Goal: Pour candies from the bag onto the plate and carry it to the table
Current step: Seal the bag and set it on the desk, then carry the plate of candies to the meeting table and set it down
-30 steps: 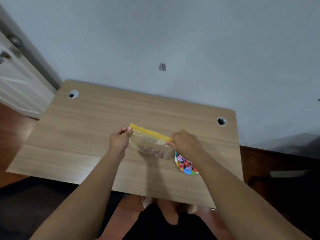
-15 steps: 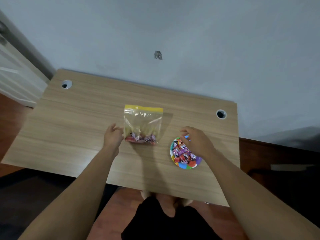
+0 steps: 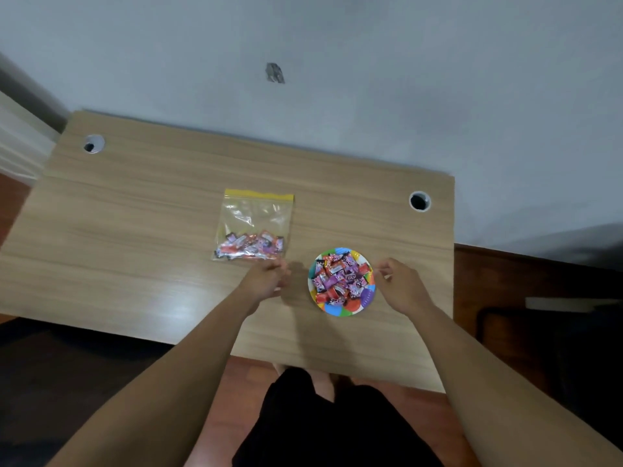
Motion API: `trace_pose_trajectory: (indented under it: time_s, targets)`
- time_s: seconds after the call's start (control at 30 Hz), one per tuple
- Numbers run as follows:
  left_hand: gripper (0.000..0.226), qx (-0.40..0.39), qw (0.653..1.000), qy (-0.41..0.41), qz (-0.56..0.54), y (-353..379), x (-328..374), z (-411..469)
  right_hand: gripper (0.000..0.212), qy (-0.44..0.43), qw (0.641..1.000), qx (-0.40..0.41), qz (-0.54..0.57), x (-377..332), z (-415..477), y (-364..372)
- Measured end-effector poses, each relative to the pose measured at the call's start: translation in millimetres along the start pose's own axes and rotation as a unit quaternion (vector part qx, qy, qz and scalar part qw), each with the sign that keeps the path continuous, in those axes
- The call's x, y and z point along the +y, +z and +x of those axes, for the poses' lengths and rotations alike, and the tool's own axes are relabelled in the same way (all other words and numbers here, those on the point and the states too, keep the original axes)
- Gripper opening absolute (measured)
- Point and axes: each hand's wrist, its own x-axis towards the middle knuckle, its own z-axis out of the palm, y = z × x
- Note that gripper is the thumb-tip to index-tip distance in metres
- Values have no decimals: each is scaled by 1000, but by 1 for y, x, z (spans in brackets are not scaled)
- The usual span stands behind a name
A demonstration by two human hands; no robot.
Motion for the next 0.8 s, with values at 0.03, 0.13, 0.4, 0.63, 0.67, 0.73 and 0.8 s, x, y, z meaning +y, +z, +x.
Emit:
trace_pose_trajectory:
  time_s: [0.03, 0.13, 0.4, 0.63, 0.67, 0.73, 0.8]
  targets:
    - [27, 3, 1000, -3, 10, 9, -3, 3, 22, 11, 1000, -3, 2, 8, 0, 2]
    - [26, 14, 999, -4, 35, 35, -8, 7, 21, 44, 999, -12, 10, 30, 3, 10]
    - [19, 58, 996, 14, 66, 83, -29, 20, 24, 96, 993, -58, 43, 66, 13, 34]
    - [32, 65, 993, 31, 89, 95, -35, 16, 14, 123, 987, -57, 89, 79, 24, 49]
    - [32, 62, 994, 31, 85, 95, -35, 16, 12, 123, 987, -54, 90, 81, 25, 50]
    - [29, 53, 995, 37, 77, 92, -37, 17, 16, 124, 987, -49, 90, 78, 24, 48]
    - [27, 44, 996, 47, 68, 86, -42, 22, 18, 126, 986, -43, 99, 76, 23, 46]
